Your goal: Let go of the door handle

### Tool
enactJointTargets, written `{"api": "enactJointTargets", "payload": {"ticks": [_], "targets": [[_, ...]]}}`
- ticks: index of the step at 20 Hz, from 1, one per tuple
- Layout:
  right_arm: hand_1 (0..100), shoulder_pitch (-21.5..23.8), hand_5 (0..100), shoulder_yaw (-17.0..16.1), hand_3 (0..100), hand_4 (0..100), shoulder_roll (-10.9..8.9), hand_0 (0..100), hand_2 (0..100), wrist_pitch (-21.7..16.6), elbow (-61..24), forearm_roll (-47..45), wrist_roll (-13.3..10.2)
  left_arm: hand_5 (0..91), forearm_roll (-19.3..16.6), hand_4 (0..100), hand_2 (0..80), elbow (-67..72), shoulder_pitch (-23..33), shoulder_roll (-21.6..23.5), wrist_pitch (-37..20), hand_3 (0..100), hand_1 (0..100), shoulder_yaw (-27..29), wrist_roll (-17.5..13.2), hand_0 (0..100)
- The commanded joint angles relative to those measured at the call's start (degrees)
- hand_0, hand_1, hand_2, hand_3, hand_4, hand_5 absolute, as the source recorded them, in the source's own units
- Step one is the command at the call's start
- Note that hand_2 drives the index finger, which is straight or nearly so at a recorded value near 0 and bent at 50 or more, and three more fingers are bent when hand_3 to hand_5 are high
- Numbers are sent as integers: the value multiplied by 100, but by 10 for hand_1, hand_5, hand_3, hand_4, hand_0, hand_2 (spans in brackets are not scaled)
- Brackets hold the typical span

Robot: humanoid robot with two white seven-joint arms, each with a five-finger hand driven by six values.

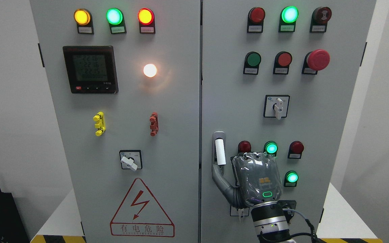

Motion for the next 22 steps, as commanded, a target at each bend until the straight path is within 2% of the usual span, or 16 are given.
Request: {"api": "enactJointTargets", "payload": {"ticks": [1,22], "targets": [[60,9,960,-1,1000,1000,0,522,1000,3,-9,5,-2,0,3,0,0,53,-18,0,0,0,389,9,-5,120],[67,0,961,7,1000,1000,0,533,1000,127,-9,-4,-2,0,3,0,0,53,-18,0,0,0,389,9,-5,120]]}}
